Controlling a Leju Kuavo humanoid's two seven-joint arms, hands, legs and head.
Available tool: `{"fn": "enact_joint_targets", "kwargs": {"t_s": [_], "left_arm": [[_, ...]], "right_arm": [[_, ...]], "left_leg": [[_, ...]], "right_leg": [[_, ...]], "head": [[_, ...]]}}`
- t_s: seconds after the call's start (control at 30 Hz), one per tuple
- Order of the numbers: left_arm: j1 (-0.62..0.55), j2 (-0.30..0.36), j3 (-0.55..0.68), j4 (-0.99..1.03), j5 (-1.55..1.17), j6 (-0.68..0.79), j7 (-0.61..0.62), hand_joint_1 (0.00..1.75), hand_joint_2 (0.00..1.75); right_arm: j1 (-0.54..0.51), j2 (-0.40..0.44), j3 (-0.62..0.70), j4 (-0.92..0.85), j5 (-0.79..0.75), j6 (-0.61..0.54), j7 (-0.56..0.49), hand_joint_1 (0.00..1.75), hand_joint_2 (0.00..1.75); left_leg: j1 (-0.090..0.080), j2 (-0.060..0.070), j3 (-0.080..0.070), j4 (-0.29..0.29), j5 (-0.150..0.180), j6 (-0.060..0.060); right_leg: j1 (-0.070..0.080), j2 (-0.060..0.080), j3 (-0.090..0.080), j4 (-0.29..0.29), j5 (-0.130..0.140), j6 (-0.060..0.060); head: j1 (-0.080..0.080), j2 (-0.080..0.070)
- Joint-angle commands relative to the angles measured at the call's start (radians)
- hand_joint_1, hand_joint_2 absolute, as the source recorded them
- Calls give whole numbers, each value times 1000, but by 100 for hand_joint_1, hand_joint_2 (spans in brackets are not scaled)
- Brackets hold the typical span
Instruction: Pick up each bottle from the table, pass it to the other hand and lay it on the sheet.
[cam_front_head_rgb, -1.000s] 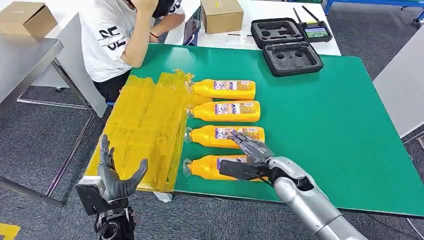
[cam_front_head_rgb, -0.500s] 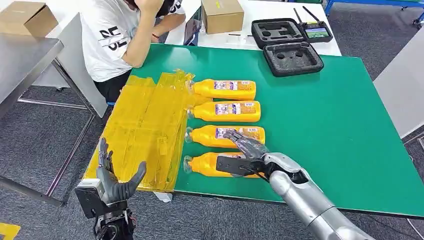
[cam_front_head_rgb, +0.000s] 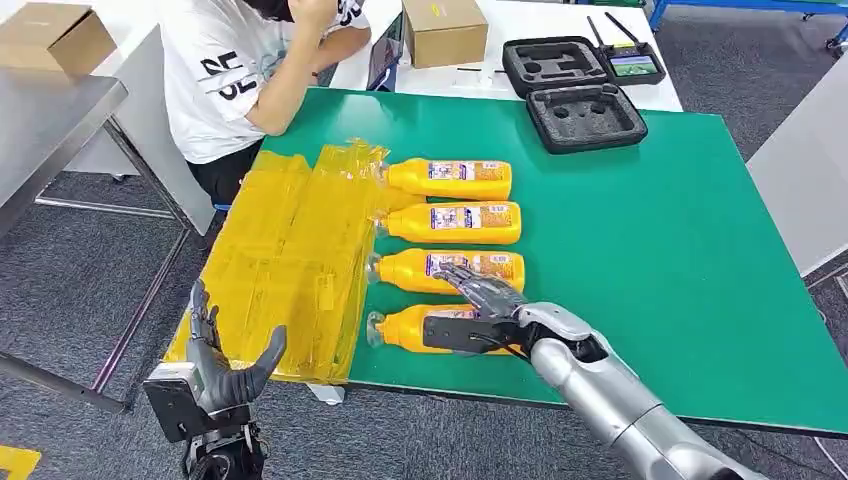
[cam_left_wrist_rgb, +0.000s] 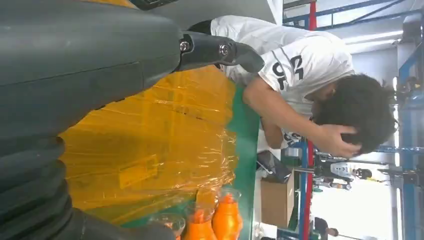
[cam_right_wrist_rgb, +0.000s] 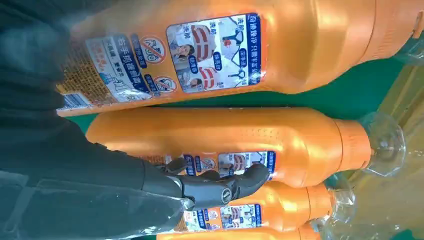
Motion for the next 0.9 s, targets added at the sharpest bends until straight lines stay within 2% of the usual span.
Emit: {"fn": "enact_joint_targets", "kwargs": {"t_s": [0.03, 0.33, 0.53, 0.6, 0.67, 0.7, 0.77, 0.9], "left_arm": [[6, 6, 21, 7, 10, 8, -2, 0, 175], [-18, 7, 21, 21, 15, 3, 0, 0, 175], [-2, 4, 22, 7, 9, -1, 3, 0, 175], [-2, 5, 22, 7, 9, 0, 4, 0, 175], [-1, 8, 22, 10, 10, 1, 6, 0, 175], [0, 8, 22, 12, 10, 2, 7, 0, 175], [3, 11, 21, 13, 12, 2, 6, 0, 175], [8, 11, 21, 12, 12, 4, 5, 0, 175]], "right_arm": [[-43, -36, 47, -46, -3, -7, 2, 0, 175], [-83, -2, 78, -3, -1, 22, 27, 0, 175], [-51, -40, 81, -10, -12, 11, 28, 0, 175], [-47, -43, 82, -8, -13, 11, 27, 0, 175], [-44, -53, 82, -10, -19, 9, 30, 0, 175], [-40, -61, 84, -10, -19, 9, 30, 0, 175], [-30, -75, 84, -18, -21, 6, 30, 0, 175], [-13, -86, 82, -29, -24, 2, 27, 0, 175]], "left_leg": [[1, 3, 6, 1, -4, 0], [1, 2, 5, 1, -3, 0], [0, 0, 3, 0, -1, 0], [1, 0, 7, 1, -4, 0], [0, 0, 3, 0, -2, 0], [2, 1, 9, 1, -6, 0], [0, 0, 3, 0, -1, 0], [1, 0, 5, 0, -3, 0]], "right_leg": [[1, 1, 6, 0, -3, -3], [1, 1, 4, 0, -2, -3], [1, -1, 3, -1, -1, -1], [2, -1, 7, -1, -4, -3], [1, -1, 4, -1, -2, -2], [2, -1, 10, -1, -5, -4], [1, -1, 3, -1, -1, -1], [1, -1, 6, -1, -2, -2]], "head": [[0, 0], [0, 0], [0, 0], [0, 0], [0, 0], [0, 0], [0, 0], [0, 0]]}}
